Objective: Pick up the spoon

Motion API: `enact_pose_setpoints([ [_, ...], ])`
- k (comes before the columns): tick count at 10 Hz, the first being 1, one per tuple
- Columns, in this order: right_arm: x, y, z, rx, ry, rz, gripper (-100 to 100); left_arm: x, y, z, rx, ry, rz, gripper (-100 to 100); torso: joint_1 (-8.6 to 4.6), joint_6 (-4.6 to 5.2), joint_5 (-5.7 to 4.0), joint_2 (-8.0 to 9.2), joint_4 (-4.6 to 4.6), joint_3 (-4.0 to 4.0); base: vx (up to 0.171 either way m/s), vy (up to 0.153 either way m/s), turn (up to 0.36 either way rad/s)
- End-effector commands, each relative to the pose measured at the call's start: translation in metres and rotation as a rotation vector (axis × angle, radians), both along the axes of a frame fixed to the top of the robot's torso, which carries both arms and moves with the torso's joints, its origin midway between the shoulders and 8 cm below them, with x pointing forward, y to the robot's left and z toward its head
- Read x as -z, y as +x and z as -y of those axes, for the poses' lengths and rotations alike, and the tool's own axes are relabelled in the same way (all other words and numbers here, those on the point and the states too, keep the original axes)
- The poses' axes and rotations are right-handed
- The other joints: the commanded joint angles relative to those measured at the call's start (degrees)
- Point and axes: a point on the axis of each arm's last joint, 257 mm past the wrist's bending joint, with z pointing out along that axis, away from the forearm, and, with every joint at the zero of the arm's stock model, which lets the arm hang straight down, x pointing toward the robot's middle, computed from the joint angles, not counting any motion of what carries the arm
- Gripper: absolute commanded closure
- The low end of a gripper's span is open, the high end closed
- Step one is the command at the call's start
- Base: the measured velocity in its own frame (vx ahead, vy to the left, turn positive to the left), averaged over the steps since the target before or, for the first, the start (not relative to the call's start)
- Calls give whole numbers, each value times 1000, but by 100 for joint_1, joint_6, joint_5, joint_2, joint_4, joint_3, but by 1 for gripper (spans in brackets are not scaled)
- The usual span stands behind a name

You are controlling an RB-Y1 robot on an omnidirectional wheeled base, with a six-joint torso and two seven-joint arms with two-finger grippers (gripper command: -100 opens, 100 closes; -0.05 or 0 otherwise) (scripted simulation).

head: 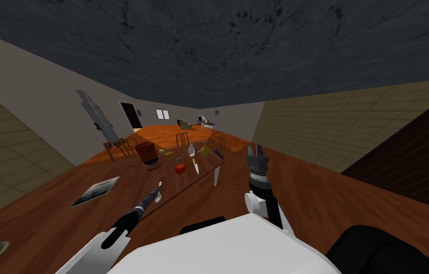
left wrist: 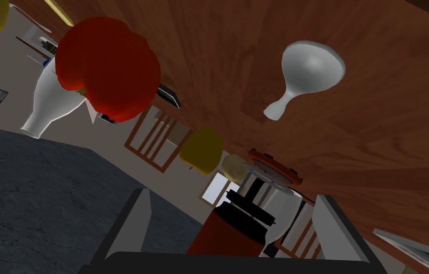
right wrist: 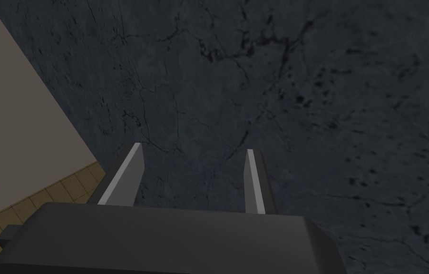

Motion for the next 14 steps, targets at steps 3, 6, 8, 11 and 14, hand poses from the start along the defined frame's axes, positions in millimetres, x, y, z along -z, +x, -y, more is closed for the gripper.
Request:
enact_pose_setpoints([
  [3,0,0,0,0,0,0,0,24,-16,-36,-48,52,-95,-100,0,0,0,2,1,1,13,-61,-106],
  [6,0,0,0,0,0,0,0,47,-38,-72,-102,97,-187,-100,-18,1,-4,-3,-1,-2,22,-93,-131],
  [8,0,0,0,0,0,0,0,54,-47,-88,-125,117,-226,-100,-8,1,-2,3,1,2,13,-60,-72],
  [11,0,0,0,0,0,0,0,70,-75,-131,-189,170,-324,-100,-2,0,-1,0,0,0,24,-65,-130],
  [14,0,0,0,0,0,0,0,76,-96,-161,-236,208,-391,-100,-10,-1,-3,0,0,0,24,-78,-101],
])
